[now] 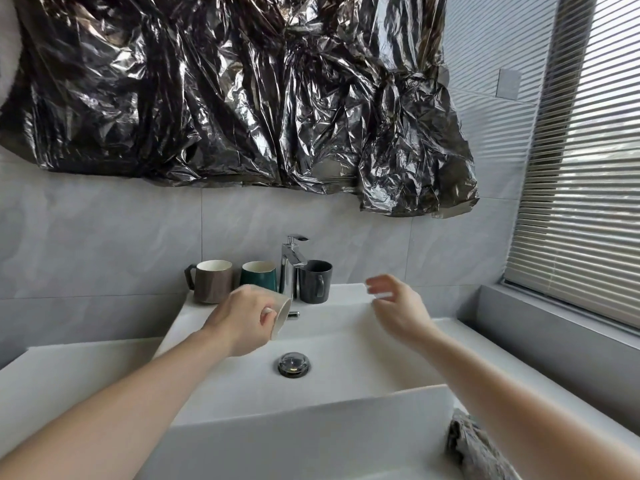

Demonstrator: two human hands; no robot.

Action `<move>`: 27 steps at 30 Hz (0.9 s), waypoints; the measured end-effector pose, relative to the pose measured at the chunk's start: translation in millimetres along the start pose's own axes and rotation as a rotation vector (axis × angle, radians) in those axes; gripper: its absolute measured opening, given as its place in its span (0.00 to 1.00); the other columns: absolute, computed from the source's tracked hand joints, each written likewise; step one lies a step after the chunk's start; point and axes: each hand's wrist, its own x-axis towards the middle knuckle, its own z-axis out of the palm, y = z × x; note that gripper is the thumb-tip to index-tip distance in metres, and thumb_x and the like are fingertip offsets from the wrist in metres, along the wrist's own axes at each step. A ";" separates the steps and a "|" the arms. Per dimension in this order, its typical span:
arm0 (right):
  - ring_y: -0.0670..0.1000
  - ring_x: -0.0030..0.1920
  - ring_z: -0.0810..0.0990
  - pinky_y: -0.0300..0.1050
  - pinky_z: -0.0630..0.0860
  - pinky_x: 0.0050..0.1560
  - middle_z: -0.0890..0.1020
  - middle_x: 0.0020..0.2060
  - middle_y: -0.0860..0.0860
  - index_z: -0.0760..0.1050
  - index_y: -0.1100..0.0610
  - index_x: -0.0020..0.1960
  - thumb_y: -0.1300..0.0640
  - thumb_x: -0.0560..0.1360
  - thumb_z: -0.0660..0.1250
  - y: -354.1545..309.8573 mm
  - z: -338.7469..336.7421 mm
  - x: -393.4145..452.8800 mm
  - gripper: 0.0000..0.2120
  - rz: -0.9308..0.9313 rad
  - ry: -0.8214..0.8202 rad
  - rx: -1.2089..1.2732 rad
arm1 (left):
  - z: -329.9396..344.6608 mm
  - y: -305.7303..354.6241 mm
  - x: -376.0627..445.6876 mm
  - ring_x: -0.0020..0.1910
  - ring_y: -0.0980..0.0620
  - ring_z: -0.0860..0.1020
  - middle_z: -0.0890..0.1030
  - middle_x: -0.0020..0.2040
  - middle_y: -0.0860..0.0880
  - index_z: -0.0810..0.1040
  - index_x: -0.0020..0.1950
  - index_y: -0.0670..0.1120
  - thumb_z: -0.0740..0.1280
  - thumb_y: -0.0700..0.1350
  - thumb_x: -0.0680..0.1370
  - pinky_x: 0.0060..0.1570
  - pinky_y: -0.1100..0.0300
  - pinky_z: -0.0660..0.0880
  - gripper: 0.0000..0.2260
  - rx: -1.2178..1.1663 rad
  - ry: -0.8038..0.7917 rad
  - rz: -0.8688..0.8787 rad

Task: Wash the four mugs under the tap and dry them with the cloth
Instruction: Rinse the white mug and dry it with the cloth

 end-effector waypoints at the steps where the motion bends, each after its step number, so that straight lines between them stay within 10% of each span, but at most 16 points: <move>1: 0.49 0.54 0.83 0.41 0.76 0.50 0.84 0.58 0.49 0.79 0.50 0.66 0.64 0.77 0.61 -11.6 13.2 10.6 0.20 -0.042 -0.022 0.012 | 3.4 -1.8 2.1 0.43 0.46 0.75 0.77 0.36 0.47 0.68 0.32 0.45 0.64 0.37 0.74 0.42 0.52 0.73 0.11 -0.002 -0.007 0.024; 5: 0.52 0.58 0.83 0.47 0.81 0.56 0.85 0.59 0.49 0.75 0.50 0.72 0.55 0.81 0.62 -51.1 57.9 50.0 0.20 -0.148 -0.012 0.028 | 32.2 -19.5 0.7 0.48 0.52 0.77 0.83 0.47 0.54 0.78 0.40 0.49 0.63 0.39 0.74 0.47 0.59 0.75 0.07 -0.035 0.038 0.076; 15: 0.54 0.57 0.85 0.49 0.80 0.57 0.87 0.57 0.51 0.80 0.48 0.67 0.54 0.81 0.62 -61.2 114.8 117.9 0.16 -0.225 0.162 -0.049 | 60.4 -38.0 6.0 0.33 0.48 0.63 0.66 0.29 0.50 0.63 0.33 0.45 0.66 0.48 0.83 0.32 0.52 0.59 0.21 -0.389 0.174 -0.386; 27: 0.57 0.56 0.83 0.49 0.80 0.50 0.88 0.55 0.49 0.85 0.44 0.61 0.51 0.82 0.66 -58.4 110.6 144.9 0.12 -0.276 0.225 -0.114 | 70.9 -22.6 42.6 0.39 0.47 0.74 0.82 0.39 0.44 0.78 0.39 0.42 0.65 0.48 0.84 0.37 0.55 0.66 0.16 -0.630 0.062 -0.605</move>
